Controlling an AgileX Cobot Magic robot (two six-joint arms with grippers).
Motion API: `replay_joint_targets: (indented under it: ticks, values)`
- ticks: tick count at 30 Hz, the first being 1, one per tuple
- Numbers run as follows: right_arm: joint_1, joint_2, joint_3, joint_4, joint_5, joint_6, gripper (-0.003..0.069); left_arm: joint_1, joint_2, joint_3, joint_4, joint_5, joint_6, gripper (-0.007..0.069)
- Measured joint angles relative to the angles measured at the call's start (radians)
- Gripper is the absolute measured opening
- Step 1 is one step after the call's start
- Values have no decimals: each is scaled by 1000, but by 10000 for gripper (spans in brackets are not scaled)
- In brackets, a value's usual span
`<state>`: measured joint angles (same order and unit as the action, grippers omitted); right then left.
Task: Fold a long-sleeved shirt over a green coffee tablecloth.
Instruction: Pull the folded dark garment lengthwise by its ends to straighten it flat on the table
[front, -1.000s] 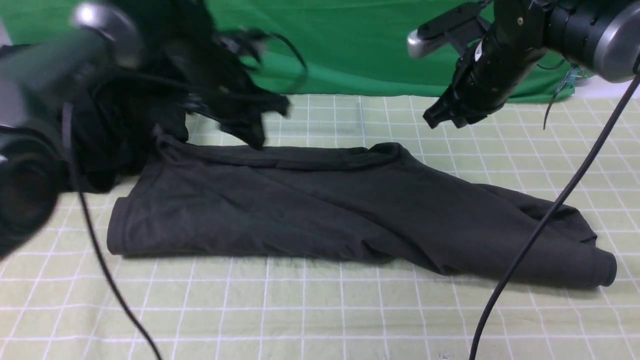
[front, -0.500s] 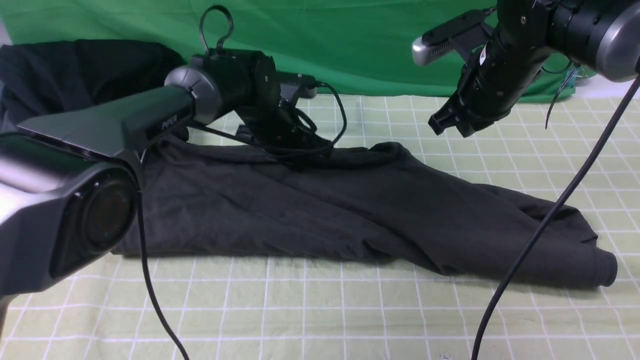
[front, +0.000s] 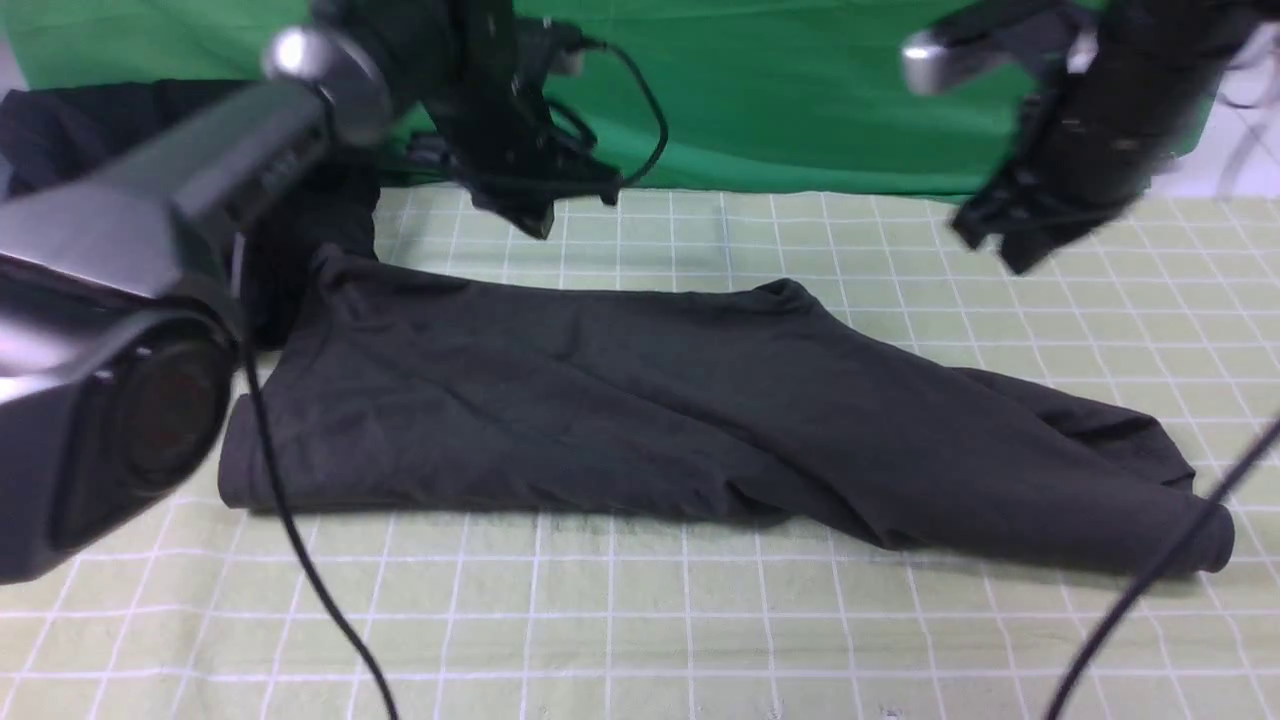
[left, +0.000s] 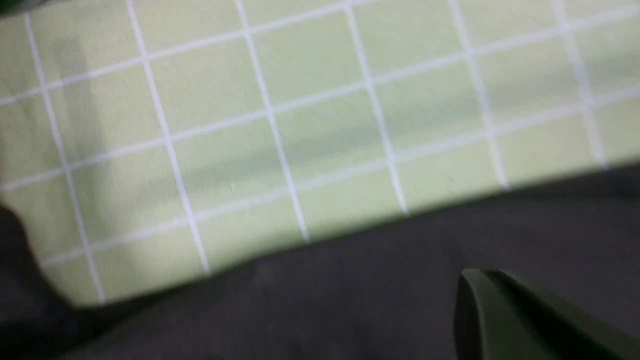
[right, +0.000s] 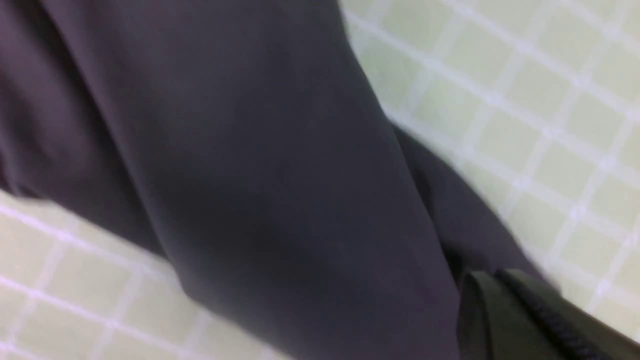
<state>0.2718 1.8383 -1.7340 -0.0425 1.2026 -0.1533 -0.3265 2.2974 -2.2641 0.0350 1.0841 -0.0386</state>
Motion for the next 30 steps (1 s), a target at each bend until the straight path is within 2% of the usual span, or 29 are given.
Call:
replay_joint_targets:
  ticks: [4, 6, 8, 9, 10, 12, 14, 17, 21, 24, 25, 26, 30]
  values:
    - [-96, -18, 123, 19, -11, 0, 8, -1, -66, 15, -35, 90, 57, -4]
    - [-167, -11, 203, 72, -66, -13, 62, -1, -112, 71, -53, 112, 87, -4]
    - [-219, 7, 253, 142, -115, -52, 164, -1, -155, 176, -60, 114, 96, -4]
    - [-223, 12, 257, 148, -119, -56, 175, -1, -155, 176, -60, 114, 96, -4]
    - [-247, 32, 267, 185, -136, -84, 266, -1, -180, 266, -61, 101, 99, -4]
    - [-264, 74, 272, 206, -154, -109, 367, -1, -212, 402, -64, 51, 99, -4]
    - [-269, 115, 272, 206, -164, -115, 411, -1, -235, 511, -64, -2, 97, -4]
    - [-272, 171, 273, 208, -171, -121, 426, -1, -260, 639, -64, -62, 93, -4]
    - [-272, 217, 273, 208, -177, -108, 407, -1, -272, 737, -67, -120, 92, -4]
    - [-273, 224, 273, 210, -179, -102, 250, 0, -273, 782, -67, -154, 92, -4]
    - [-273, 224, 273, 210, -178, -102, 218, 0, -274, 785, -67, -157, 92, -4]
    - [-274, 224, 270, 210, -173, -102, 103, 0, -275, 788, -65, -163, 92, -4]
    - [-276, 218, 253, 199, -157, -102, 29, 0, -275, 788, -58, -164, 92, -4]
